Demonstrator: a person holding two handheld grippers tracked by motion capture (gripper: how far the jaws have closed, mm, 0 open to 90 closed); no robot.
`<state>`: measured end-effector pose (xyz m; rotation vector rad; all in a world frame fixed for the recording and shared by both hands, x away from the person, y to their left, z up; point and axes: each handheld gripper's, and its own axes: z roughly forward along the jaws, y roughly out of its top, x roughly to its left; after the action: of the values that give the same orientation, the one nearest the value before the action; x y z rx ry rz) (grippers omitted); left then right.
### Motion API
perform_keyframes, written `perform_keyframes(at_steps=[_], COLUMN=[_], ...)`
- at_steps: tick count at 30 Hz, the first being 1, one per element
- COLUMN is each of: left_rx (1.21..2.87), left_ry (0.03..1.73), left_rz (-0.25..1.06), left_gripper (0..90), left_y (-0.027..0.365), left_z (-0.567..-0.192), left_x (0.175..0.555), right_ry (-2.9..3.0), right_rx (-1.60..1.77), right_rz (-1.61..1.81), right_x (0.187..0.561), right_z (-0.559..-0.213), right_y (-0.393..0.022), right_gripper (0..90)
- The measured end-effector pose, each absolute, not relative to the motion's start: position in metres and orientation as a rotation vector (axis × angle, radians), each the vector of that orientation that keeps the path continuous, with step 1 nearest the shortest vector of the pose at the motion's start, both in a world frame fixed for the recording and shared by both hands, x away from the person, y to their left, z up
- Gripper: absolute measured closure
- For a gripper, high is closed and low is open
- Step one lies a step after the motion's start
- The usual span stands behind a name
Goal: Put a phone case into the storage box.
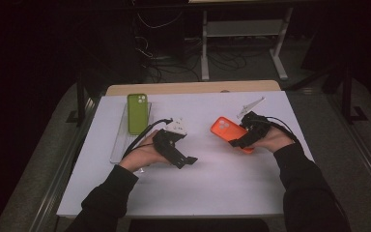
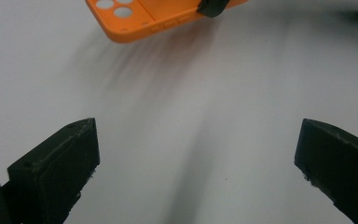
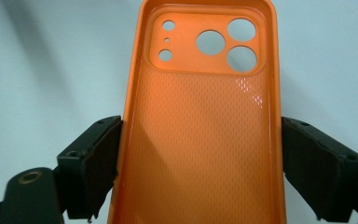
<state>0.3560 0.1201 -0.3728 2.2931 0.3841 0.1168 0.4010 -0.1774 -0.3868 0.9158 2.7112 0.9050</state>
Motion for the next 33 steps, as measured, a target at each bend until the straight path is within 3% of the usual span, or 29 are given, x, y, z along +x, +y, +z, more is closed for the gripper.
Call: perform_keyframes(at_steps=[11,33], left_rx=[2.376,2.337], left_ry=[0.287,0.2], left_rz=[0.144,0.122], left_gripper=[0.0,0.0], left_y=[0.13,0.138], left_z=[-0.378,-0.375], left_x=[0.351,0.344], right_ry=[2.795,2.952], right_rx=[0.708,0.296], right_rz=[0.865,0.951], right_x=[0.386,0.358], right_z=[-0.389,-0.388], right_y=[-0.156,-0.106], right_gripper=[14.6,14.5])
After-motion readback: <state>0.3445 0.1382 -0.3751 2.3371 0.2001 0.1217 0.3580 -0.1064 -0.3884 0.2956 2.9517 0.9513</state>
